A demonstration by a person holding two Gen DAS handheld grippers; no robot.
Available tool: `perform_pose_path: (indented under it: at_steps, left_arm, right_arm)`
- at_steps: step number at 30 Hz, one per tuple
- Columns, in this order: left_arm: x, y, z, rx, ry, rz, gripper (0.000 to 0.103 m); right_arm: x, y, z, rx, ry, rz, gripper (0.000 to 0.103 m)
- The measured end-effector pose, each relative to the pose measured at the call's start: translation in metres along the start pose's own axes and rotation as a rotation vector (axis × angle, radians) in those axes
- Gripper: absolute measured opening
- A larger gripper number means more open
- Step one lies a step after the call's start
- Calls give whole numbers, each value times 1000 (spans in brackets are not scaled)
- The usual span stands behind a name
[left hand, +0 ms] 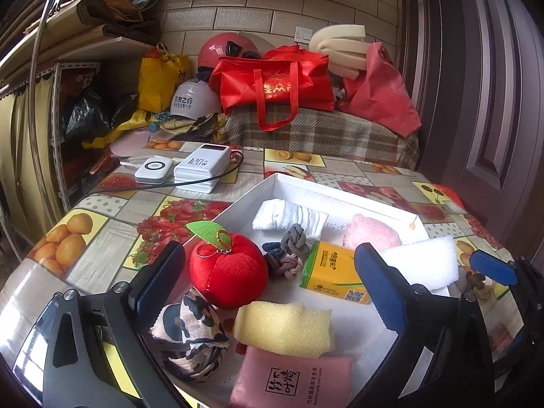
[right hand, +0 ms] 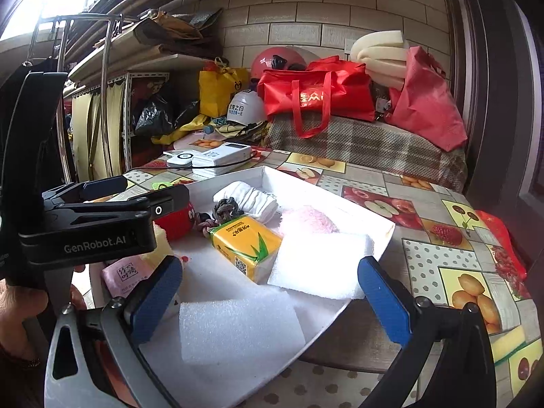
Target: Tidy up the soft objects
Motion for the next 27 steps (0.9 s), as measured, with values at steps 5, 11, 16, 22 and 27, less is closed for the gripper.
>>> perform_pose_path:
  at_steps: [5, 11, 16, 22, 27]
  left_arm:
    - [1, 0, -3, 16, 3, 3, 101]
    - [1, 0, -4, 16, 3, 3, 101]
    - [1, 0, -5, 19, 4, 1, 101]
    - [1, 1, -8, 34, 4, 0, 101]
    - [4, 1, -7, 31, 1, 13, 101]
  right_arm:
    - [2, -1, 2, -10, 5, 14, 103]
    - [4, -1, 5, -28, 13, 27, 103]
    - [5, -2, 5, -30, 17, 37, 103]
    - [7, -2, 7, -40, 21, 45, 103]
    - [9, -2, 8, -46, 23, 56, 103]
Point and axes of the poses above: each gripper's, at about its wrist camera, not at the fingertips, and x roughly against the way its jaws point, z to its right, y to its underside, the point moved 6 cm from there along -x, roughly the way its jaws point, and after that the axes turned 1 degree about -x, right-handed, at the moved point
